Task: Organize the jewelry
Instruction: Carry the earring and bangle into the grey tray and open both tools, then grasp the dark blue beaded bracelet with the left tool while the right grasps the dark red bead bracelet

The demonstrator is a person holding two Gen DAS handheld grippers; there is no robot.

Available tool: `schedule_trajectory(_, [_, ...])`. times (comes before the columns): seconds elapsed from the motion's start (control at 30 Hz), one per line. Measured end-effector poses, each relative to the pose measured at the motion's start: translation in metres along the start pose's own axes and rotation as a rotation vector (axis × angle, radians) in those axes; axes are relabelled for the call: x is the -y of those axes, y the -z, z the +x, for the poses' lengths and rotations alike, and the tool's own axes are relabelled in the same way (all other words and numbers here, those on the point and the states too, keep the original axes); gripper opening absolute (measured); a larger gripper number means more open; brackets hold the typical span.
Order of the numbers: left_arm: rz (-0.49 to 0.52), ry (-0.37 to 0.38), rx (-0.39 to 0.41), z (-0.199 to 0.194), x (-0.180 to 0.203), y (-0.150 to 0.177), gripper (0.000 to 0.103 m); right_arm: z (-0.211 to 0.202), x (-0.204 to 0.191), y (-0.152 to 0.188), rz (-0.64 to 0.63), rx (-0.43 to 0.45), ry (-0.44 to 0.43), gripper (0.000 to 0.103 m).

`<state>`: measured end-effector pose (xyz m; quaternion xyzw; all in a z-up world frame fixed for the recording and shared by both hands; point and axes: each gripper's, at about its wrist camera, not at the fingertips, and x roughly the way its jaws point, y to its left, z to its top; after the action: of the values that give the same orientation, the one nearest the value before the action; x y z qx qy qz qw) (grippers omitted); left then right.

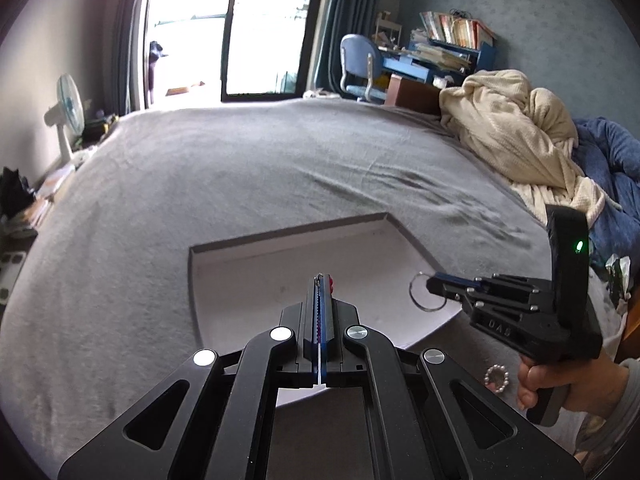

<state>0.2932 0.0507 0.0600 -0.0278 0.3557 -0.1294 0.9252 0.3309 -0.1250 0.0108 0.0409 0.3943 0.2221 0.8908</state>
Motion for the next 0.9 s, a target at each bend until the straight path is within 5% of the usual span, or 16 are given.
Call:
schedule_trajectory(0.2, [-0.013,-0.034,-0.064,0.022,-0.014,0.016,0.001,0.024,0.009,0.001,0.054,-0.081,-0.056,0.005])
schedule_trajectory(0.57, [-0.012,-0.111,-0.162,0.044,-0.030,0.039,0.001,0.029,0.037,0.009,0.078,-0.110,0.052,0.008])
schedule_trajectory(0.63, [-0.005,-0.123,-0.166,0.043,-0.028,0.040,0.012,0.029,0.038,0.011,0.063,-0.110,0.072,0.033])
schedule_trajectory(0.67, [-0.007,-0.129,-0.162,0.042,-0.028,0.040,0.024,0.026,0.037,0.011,0.054,-0.101,0.070,0.038])
schedule_trajectory(0.9, [0.012,-0.138,-0.117,0.025,-0.021,0.039,0.044,0.002,0.027,0.009,0.010,-0.042,0.080,0.043])
